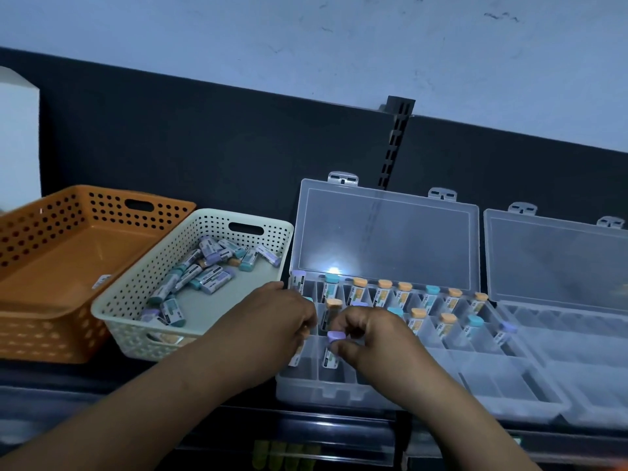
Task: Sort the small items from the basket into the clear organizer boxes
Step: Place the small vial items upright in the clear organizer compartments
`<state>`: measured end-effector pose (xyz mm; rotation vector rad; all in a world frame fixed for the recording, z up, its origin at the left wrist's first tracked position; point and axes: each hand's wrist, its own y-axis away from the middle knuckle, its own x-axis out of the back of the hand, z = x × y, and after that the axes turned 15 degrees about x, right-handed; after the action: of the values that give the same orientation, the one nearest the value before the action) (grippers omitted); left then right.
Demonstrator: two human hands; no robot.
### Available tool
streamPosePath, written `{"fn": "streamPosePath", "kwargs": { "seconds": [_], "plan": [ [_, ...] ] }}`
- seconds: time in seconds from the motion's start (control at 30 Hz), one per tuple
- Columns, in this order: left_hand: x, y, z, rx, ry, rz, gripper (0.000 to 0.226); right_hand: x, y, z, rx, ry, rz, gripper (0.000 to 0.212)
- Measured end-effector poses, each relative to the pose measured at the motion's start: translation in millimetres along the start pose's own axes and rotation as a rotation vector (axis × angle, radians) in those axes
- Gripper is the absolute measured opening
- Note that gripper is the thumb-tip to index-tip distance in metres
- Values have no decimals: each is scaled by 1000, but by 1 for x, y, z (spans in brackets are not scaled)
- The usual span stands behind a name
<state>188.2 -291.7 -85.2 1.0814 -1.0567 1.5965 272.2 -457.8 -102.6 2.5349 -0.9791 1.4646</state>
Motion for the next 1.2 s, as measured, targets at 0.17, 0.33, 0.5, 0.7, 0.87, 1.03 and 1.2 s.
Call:
{"fn": "streamPosePath", "kwargs": {
  "seconds": [0.17, 0.33, 0.5, 0.7, 0.87, 1.03, 1.2],
  "plan": [
    [1, 3, -3, 29, 56, -4, 22, 8, -1, -4, 15, 24, -56, 9],
    [16, 10, -9, 107, 248, 35, 36, 24, -15, -22, 57, 33, -26, 6],
    [39, 18, -43, 222, 311, 128, 36, 26, -50, -54, 139, -9, -17, 6],
    [63, 31, -107, 380, 254, 201, 31, -14, -105, -93, 334, 91, -194, 22],
    [68, 40, -143, 473, 195, 217, 37, -51, -142, -122, 389, 216, -487, 31],
    [65, 45, -155, 517, 327, 176, 34, -85, -163, -133, 299, 358, -674, 53],
    [65, 47, -157, 503, 408, 152, 33, -111, -171, -134, 208, 420, -776, 44]
  ]
}}
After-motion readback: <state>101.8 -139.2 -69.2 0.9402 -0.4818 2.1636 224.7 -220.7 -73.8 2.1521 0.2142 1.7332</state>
